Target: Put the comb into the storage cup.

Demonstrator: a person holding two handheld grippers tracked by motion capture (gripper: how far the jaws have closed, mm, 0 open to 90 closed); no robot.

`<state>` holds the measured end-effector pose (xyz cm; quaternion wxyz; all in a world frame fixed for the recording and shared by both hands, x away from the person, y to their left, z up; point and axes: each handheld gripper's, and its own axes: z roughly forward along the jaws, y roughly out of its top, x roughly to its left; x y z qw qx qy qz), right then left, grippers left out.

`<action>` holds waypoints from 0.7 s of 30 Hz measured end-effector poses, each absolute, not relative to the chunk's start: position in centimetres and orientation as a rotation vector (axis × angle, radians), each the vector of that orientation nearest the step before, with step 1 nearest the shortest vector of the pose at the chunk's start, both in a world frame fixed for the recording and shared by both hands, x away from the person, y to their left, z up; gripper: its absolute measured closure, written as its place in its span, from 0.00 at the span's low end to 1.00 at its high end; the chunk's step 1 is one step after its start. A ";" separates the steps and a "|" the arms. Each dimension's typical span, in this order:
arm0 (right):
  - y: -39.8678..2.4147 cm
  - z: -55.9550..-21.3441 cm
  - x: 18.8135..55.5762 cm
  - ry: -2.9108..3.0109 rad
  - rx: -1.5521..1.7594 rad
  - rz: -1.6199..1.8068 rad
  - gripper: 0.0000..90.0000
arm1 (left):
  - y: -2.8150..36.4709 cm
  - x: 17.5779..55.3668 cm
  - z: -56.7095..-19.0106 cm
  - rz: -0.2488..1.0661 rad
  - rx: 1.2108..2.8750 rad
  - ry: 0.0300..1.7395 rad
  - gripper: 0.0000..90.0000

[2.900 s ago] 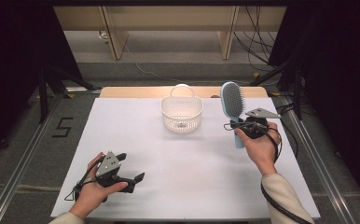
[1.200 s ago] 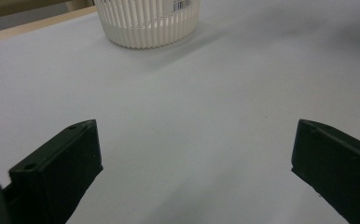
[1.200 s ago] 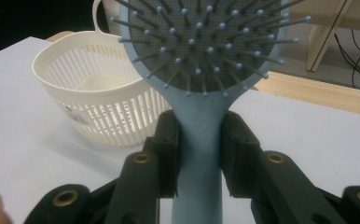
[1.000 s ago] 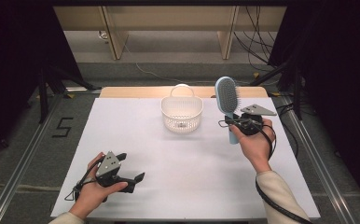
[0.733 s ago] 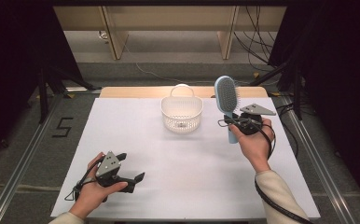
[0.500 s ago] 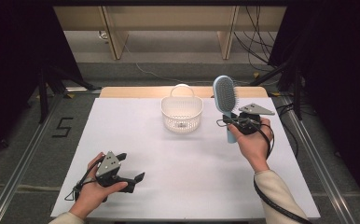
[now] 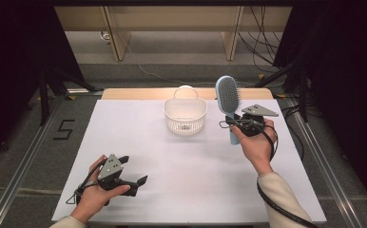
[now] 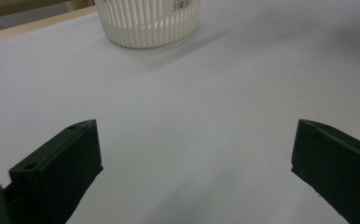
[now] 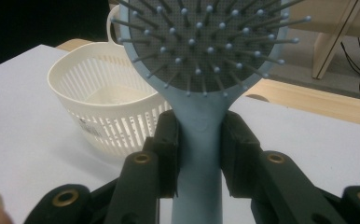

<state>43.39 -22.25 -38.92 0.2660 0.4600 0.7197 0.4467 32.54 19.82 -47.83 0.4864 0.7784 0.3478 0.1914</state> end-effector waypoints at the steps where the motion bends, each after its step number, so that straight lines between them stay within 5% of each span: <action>1: -22.2 -38.9 43.4 1.943 1.242 1.210 0.78 | 19.8 32.5 -47.8 0.466 1.894 0.846 0.01; 21: -21.7 -38.9 43.6 1.945 1.233 1.218 0.78 | 19.9 32.6 -47.8 0.471 1.897 0.844 0.01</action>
